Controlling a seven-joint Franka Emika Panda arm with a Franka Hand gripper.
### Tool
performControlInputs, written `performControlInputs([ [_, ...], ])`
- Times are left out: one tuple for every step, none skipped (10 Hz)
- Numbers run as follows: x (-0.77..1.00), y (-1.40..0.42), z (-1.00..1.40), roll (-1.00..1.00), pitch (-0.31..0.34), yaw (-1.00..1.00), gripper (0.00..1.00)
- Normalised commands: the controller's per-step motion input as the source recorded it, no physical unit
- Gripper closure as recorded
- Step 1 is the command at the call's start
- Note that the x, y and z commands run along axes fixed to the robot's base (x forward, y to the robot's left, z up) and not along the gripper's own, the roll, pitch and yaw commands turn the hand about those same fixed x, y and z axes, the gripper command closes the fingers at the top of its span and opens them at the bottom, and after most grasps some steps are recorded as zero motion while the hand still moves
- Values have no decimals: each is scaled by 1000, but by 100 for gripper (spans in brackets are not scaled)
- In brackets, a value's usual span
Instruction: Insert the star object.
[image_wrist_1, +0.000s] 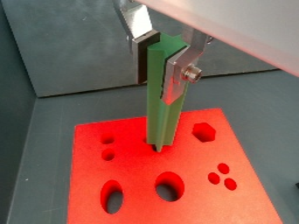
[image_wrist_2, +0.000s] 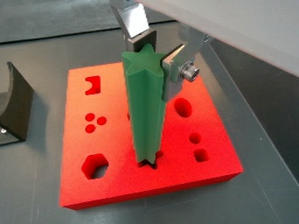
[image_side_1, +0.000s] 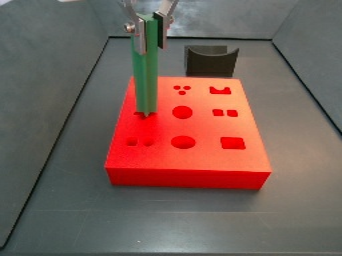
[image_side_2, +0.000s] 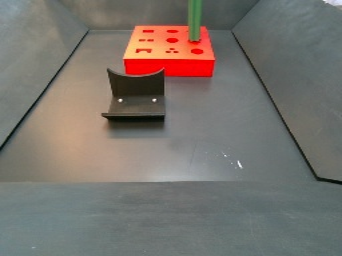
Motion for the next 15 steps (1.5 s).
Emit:
performControlInputs([
  [-206,0,-103,-217,-107,-57,100],
  [-60,-6,-77,-200,-107,-3,100],
  [0,0,-154,-190,-147,0,100],
  [63,0,-283,-124,-160,0,100],
  [349,-34,-306,-57,-149,-126,100],
  [343,-23,-217,-67,-130,-346,100],
  [123,0,-146,0,-66,-306,100],
  [0,0,-77,23,0,0,100],
  [-137,0,-946,0,0,-120,100],
  [0,0,-1000,0,0,-200,100],
  [-11,0,-1000,0,0,-157,100],
  [-43,0,-1000,0,11,-166,100],
  [-49,0,-1000,0,26,-166,100],
  [-9,20,-809,83,134,-189,100],
  [0,0,-766,84,157,-214,100],
])
